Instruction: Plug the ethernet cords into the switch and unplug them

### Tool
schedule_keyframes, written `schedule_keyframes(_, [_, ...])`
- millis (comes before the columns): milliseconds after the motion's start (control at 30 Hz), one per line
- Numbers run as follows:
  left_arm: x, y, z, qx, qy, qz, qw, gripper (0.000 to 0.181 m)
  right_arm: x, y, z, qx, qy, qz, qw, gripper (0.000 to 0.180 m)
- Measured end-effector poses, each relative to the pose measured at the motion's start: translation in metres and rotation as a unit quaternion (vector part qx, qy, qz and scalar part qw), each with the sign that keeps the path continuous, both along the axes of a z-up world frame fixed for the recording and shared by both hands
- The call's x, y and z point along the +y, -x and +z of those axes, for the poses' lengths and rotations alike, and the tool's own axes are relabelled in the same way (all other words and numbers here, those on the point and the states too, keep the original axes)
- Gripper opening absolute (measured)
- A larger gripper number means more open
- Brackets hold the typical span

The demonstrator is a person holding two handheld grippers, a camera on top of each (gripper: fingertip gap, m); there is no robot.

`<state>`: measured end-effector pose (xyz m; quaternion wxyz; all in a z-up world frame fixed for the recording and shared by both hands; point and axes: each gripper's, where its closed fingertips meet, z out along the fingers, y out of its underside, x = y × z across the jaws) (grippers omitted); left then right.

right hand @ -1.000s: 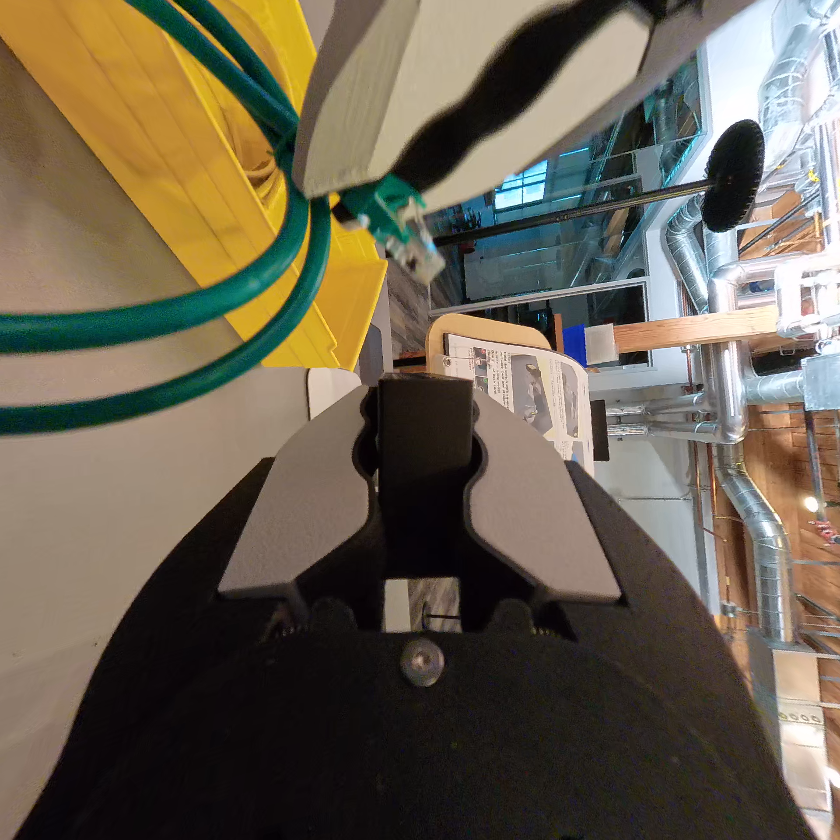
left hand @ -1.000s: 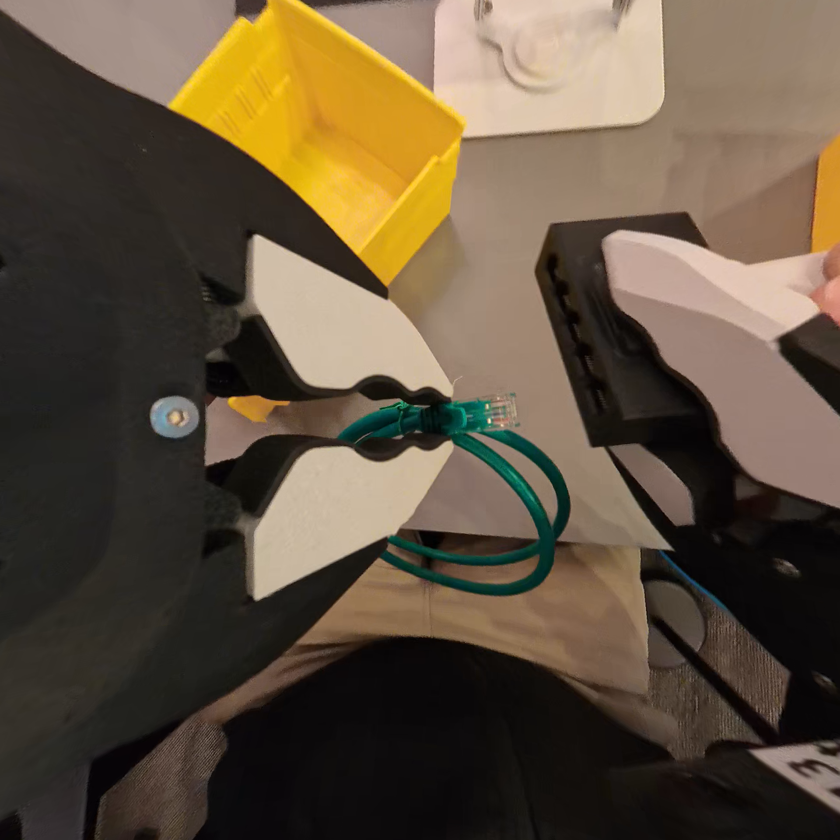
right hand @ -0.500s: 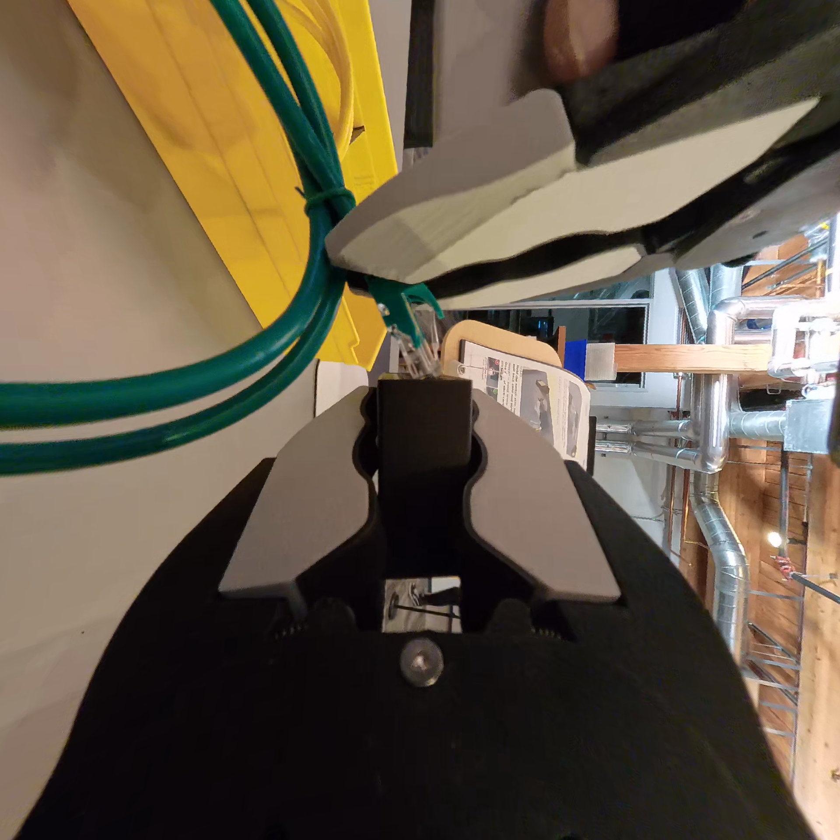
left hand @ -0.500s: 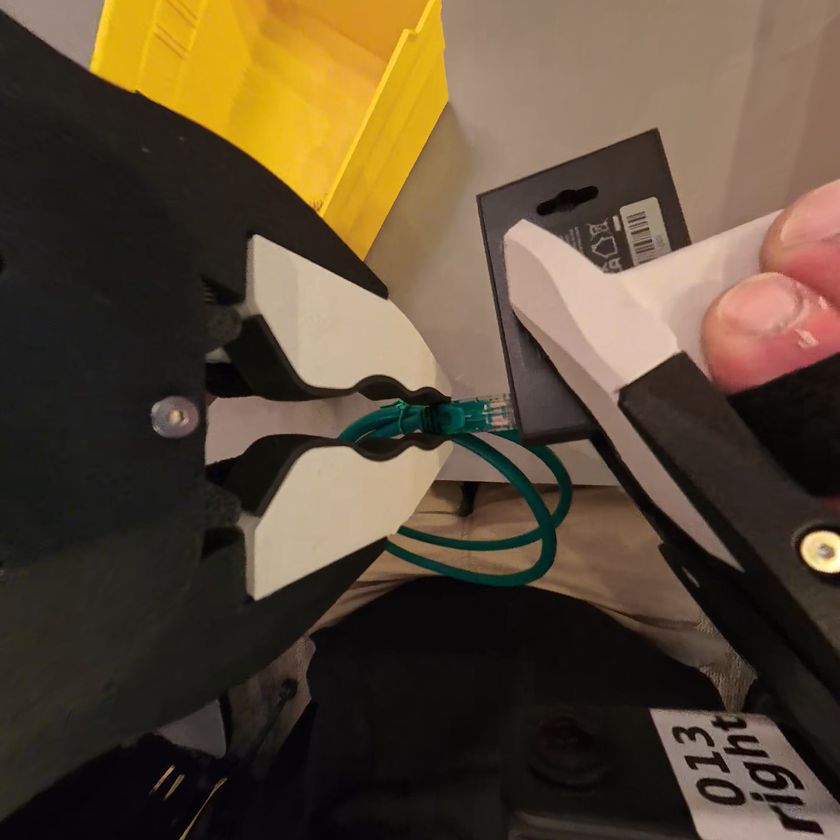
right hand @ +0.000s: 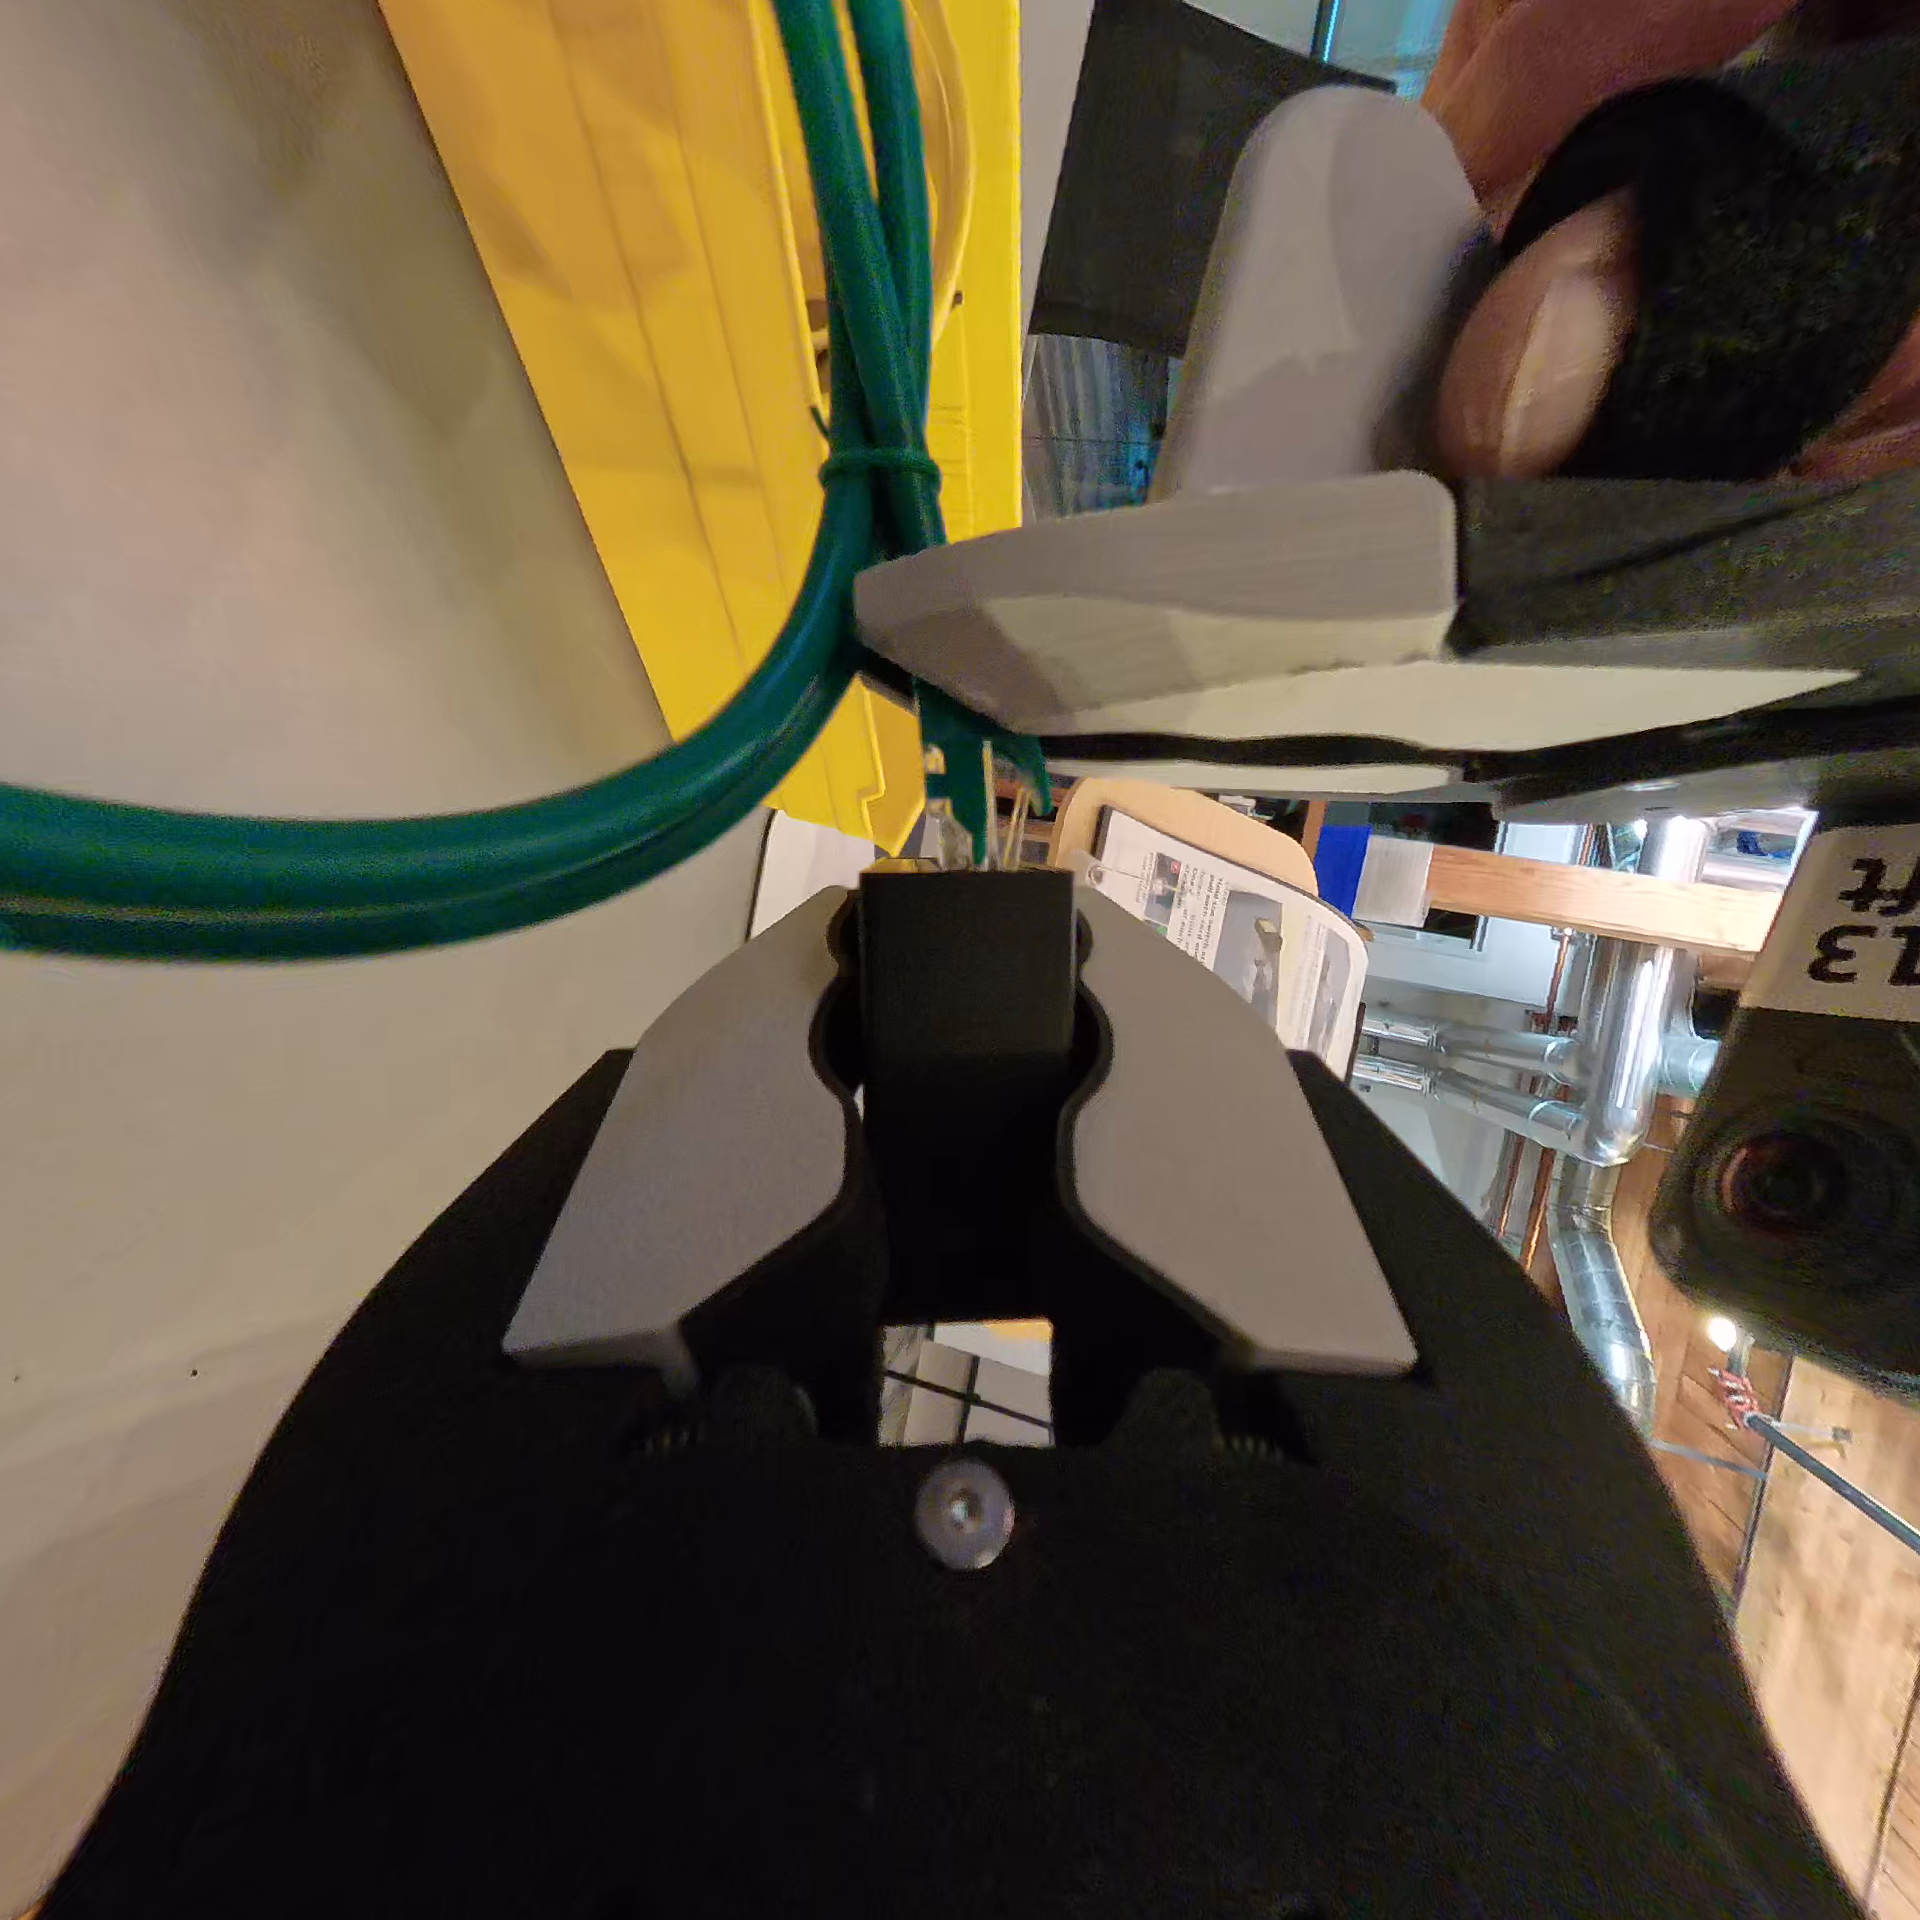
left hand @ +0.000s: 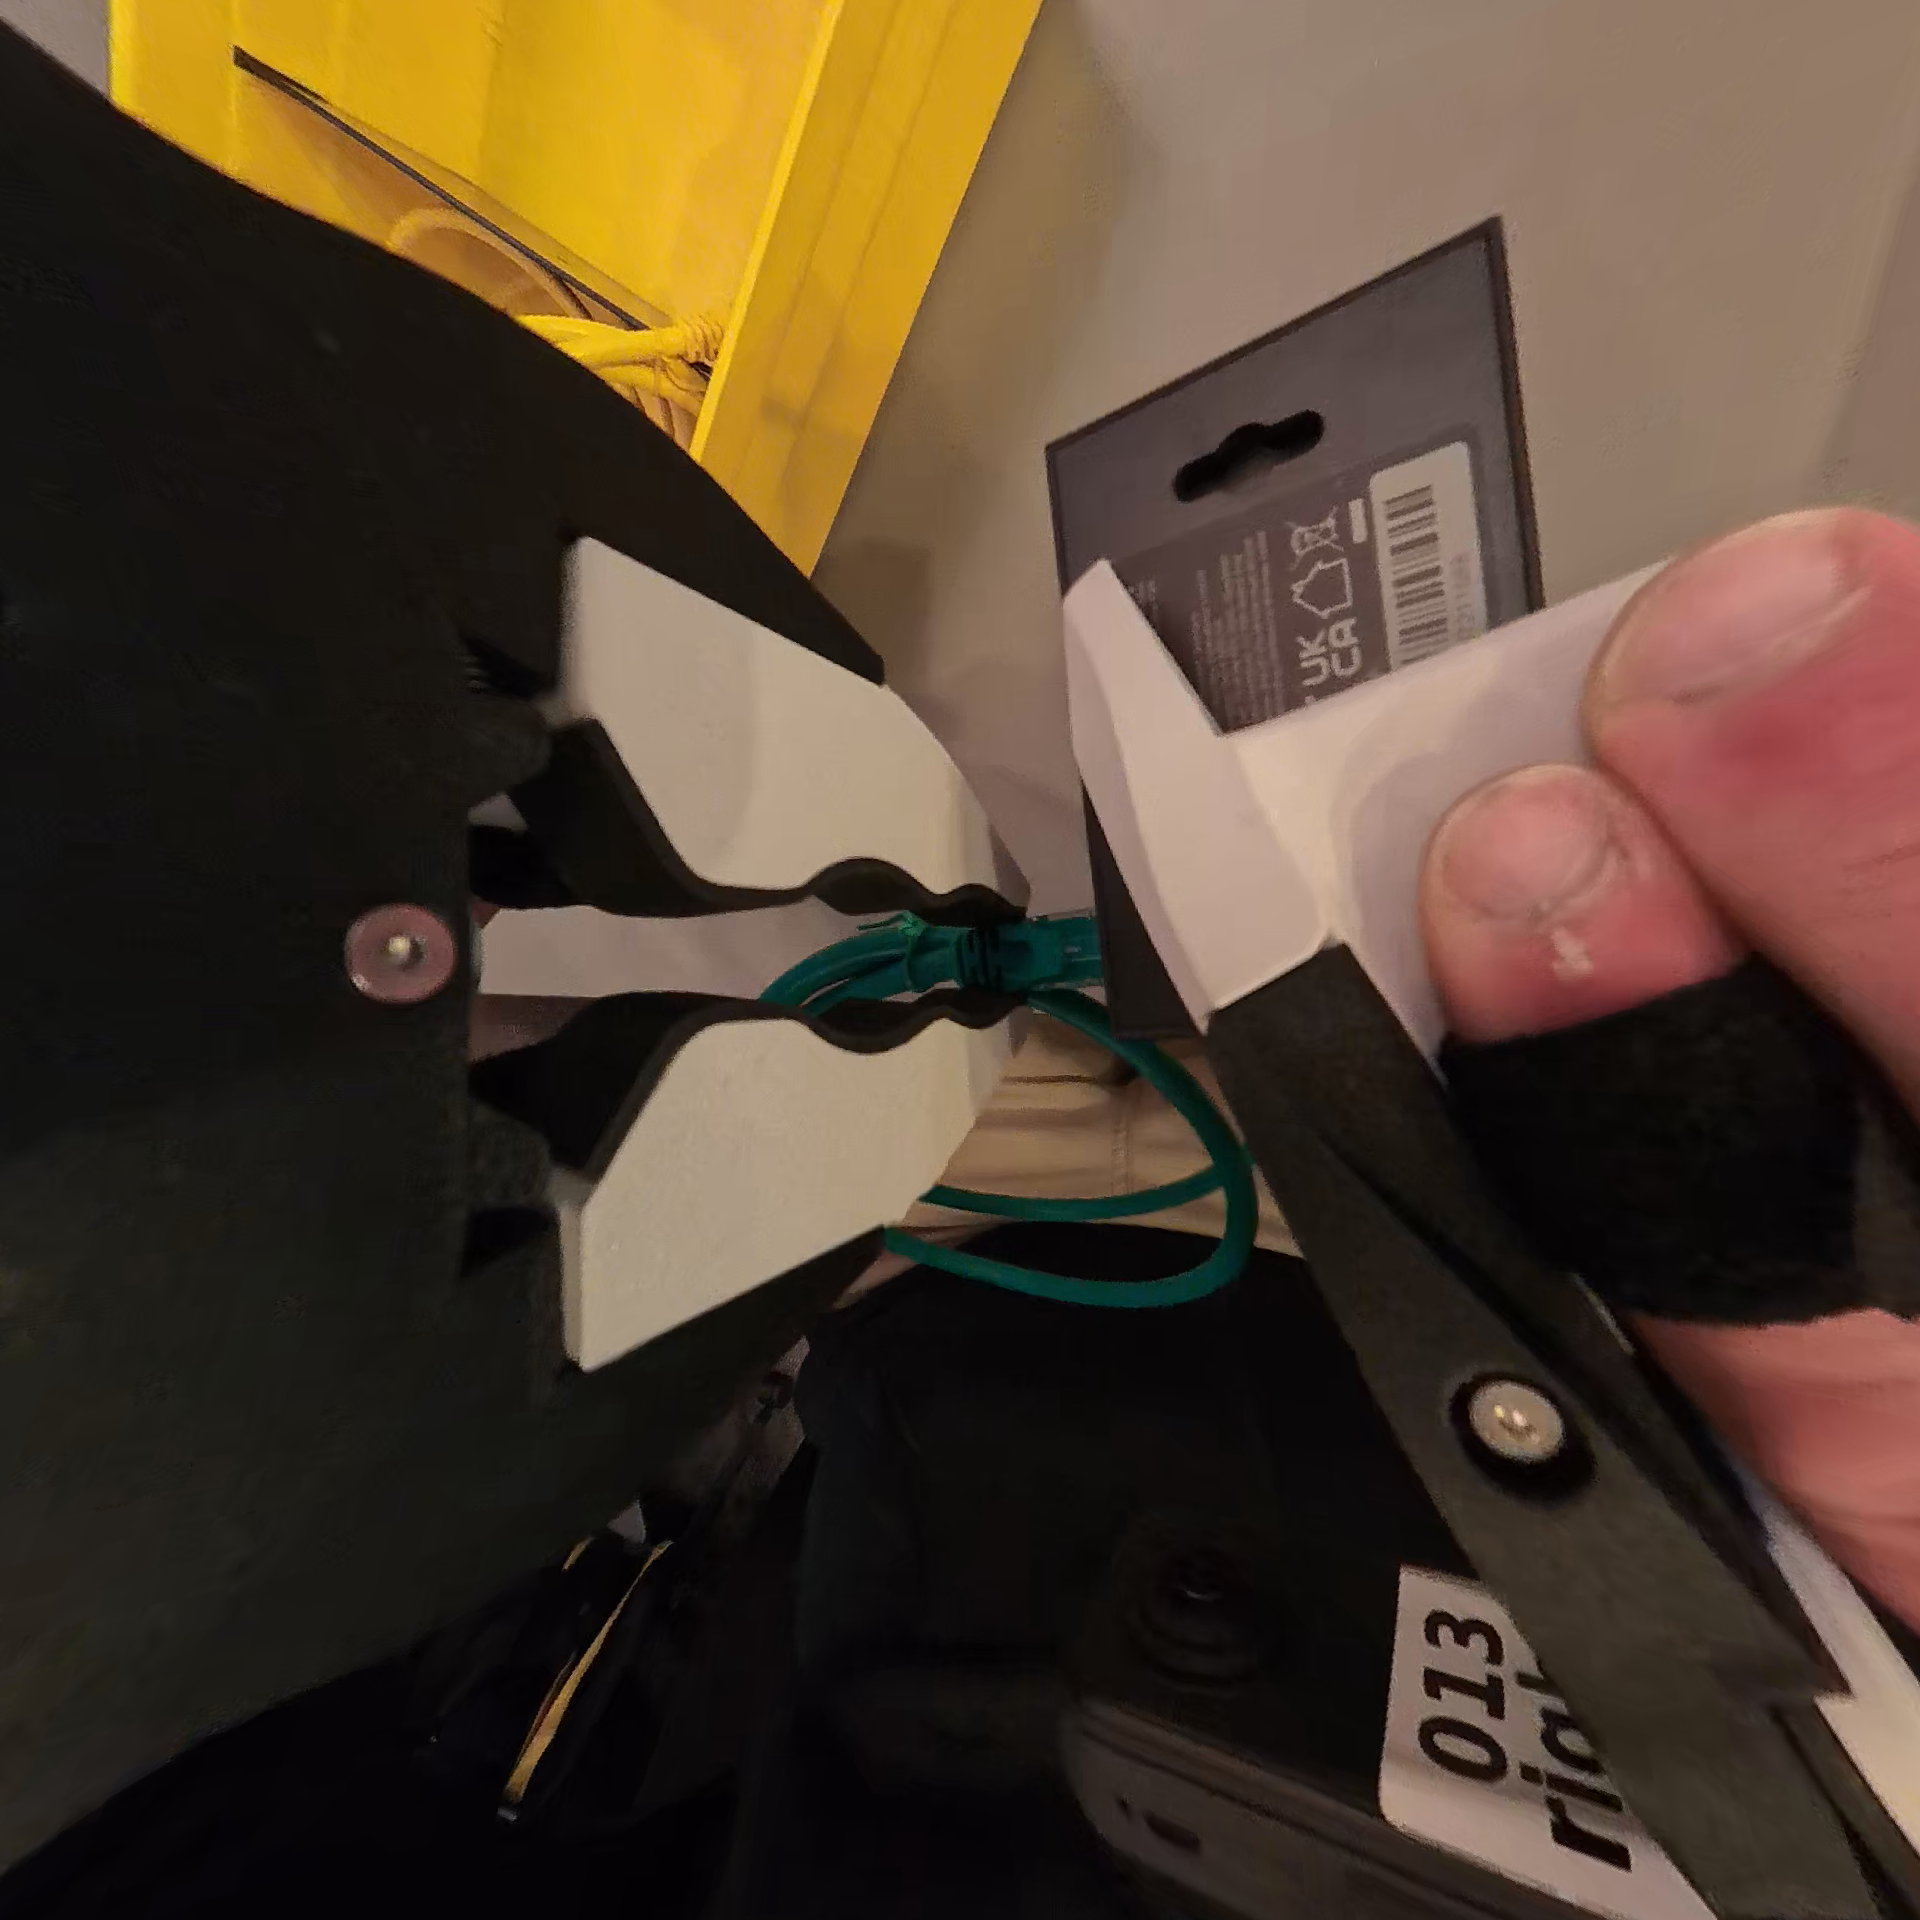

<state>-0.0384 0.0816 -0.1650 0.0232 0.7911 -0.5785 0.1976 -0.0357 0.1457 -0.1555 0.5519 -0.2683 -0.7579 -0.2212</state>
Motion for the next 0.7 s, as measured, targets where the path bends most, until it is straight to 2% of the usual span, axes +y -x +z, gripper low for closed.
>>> schedule_keyframes(433, [0.0084, -0.0046, 0.0002, -0.012, -0.052, 0.021, 0.998, 0.009, -0.0003, 0.0005, -0.0008, 0.023, 0.029, -0.004, 0.999, 0.029])
schedule_keyframes(700, [0.0064, -0.0041, -0.0034, -0.007, -0.050, 0.015, 0.999, 0.010, -0.0035, 0.0026, -0.0048, 0.019, 0.036, 0.006, 0.999, 0.029])
